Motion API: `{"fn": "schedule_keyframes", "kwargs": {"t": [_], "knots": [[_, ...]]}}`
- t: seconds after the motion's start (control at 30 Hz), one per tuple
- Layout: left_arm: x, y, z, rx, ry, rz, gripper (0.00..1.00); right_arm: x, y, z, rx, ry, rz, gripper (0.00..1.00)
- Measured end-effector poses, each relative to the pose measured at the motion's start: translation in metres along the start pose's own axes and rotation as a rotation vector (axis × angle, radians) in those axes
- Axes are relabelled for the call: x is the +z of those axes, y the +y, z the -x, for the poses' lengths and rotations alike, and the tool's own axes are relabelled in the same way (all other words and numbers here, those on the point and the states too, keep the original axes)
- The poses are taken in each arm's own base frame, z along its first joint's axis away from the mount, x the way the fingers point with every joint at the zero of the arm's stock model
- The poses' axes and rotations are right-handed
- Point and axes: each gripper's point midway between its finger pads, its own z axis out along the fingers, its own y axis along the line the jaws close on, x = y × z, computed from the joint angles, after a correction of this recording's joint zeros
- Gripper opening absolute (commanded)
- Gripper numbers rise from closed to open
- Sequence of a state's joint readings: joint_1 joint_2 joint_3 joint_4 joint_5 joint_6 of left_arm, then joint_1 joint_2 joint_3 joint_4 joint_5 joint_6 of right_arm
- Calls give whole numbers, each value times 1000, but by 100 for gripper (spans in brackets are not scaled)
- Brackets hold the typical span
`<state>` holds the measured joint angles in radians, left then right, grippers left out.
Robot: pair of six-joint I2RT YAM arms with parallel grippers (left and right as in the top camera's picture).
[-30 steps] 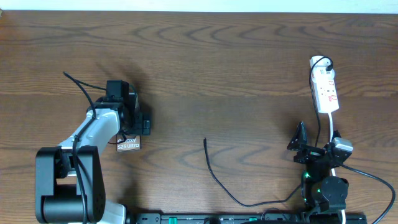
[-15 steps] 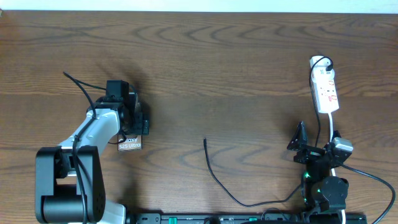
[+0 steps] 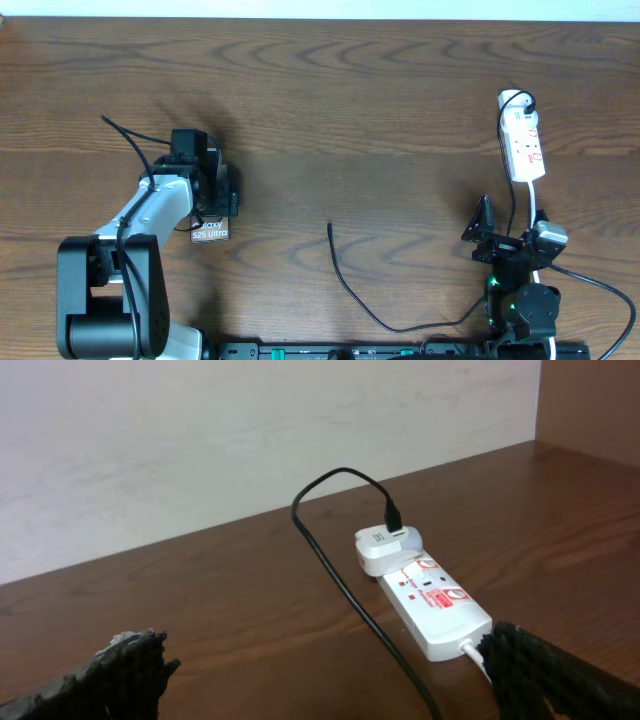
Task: Plug charger to phone and switch on socket
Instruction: 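Lower the left gripper and close it on the phone's long edges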
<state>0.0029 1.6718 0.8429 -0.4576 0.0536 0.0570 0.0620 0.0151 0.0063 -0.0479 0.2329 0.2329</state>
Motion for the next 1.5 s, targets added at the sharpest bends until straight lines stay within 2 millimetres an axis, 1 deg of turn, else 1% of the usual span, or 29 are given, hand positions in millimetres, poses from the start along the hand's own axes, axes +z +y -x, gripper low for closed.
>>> {"fn": "schedule_keyframes", "kwargs": {"t": [0.37, 0.6, 0.73, 1.5], "knots": [[0, 0, -1, 0, 4, 0, 82, 0, 0, 0, 0, 0, 0, 99], [0, 0, -1, 0, 5, 0, 81, 0, 0, 0, 0, 0, 0, 99], [0, 0, -1, 0, 5, 0, 78, 0, 0, 0, 0, 0, 0, 99], [0, 0, -1, 0, 5, -1, 76, 0, 0, 0, 0, 0, 0, 99]]}}
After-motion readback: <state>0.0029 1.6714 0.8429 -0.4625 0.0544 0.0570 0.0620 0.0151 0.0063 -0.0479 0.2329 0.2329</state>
